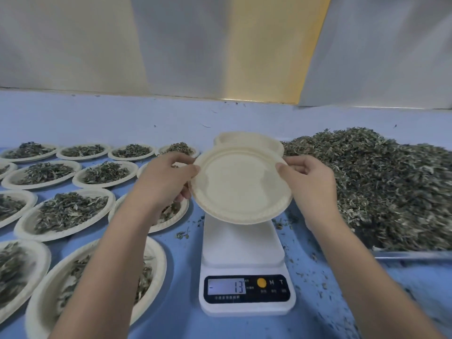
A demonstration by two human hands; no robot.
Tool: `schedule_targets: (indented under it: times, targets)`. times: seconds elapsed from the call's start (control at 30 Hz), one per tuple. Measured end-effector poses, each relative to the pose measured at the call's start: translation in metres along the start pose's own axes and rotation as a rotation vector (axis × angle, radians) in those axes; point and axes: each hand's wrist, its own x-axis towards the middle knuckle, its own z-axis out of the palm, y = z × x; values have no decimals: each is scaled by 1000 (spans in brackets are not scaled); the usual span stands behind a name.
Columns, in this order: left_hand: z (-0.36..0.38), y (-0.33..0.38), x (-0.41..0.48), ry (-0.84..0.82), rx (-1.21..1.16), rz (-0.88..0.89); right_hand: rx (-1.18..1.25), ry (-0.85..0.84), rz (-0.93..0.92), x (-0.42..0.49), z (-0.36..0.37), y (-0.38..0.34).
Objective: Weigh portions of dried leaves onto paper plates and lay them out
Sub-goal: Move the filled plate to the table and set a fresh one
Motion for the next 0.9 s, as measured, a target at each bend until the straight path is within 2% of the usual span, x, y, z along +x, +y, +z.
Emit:
schedule_targets:
  times: [0.1, 0.23, 0.37, 0.53, 0.9]
  targets:
    - [-6, -1, 0, -49, 30, -23, -3, -77, 82, -1, -4, 10]
    - [-6, -8, -2, -157, 106, -150, -96, -183, 159, -4, -3, 23]
    - [2, -16, -1, -219, 148, -246, -227, -231, 125, -10, 1, 33]
    - [8, -21, 3, -245, 168, -354, -330, -202, 104, -10, 4, 39]
    - [10, -33, 7, -240, 216, -416, -409, -260, 64, -13, 8, 50]
